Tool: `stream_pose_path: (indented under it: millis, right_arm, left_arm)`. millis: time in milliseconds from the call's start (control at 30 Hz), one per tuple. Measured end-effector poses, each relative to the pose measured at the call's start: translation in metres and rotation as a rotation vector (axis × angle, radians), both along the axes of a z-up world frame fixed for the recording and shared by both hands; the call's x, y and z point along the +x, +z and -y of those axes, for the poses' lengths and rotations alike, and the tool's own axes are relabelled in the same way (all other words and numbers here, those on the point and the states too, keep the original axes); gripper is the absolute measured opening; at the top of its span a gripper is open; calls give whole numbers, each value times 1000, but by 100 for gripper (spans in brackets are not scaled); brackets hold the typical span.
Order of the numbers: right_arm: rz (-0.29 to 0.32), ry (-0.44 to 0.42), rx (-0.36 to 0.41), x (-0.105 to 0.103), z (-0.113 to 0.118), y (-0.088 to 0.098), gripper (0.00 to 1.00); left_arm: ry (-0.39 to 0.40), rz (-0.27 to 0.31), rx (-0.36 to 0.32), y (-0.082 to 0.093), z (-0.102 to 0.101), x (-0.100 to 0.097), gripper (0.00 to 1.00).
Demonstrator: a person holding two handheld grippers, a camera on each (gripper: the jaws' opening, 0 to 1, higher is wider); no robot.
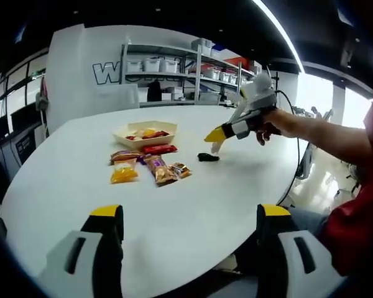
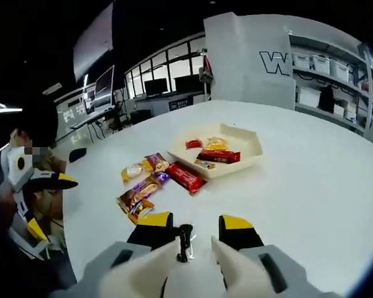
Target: Place the target food into the container with the food tongs after gripping and lifting it, then release it inside without dropping or visibly crushing the food.
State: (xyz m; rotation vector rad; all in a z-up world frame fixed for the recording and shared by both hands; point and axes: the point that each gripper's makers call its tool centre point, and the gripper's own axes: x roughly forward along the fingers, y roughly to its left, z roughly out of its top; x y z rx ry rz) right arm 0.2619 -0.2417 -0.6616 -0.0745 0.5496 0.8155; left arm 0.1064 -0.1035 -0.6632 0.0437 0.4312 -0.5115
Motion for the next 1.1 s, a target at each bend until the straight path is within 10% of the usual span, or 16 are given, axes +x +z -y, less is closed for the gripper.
stream_pose_path:
  millis: [567,800,1100]
  right_arm:
    - [-1,58,-7,-2,-25,-18,24]
    - [116,89,-22,-2,-26,-18,23]
    - [60,7,48,1,-20,-16,16]
  left_arm:
    - [17,-5,7,-1,-5,1,86]
    - [14,-11,9,-4,-3,2,86]
    - [2,-16,8,-5,2,3,86]
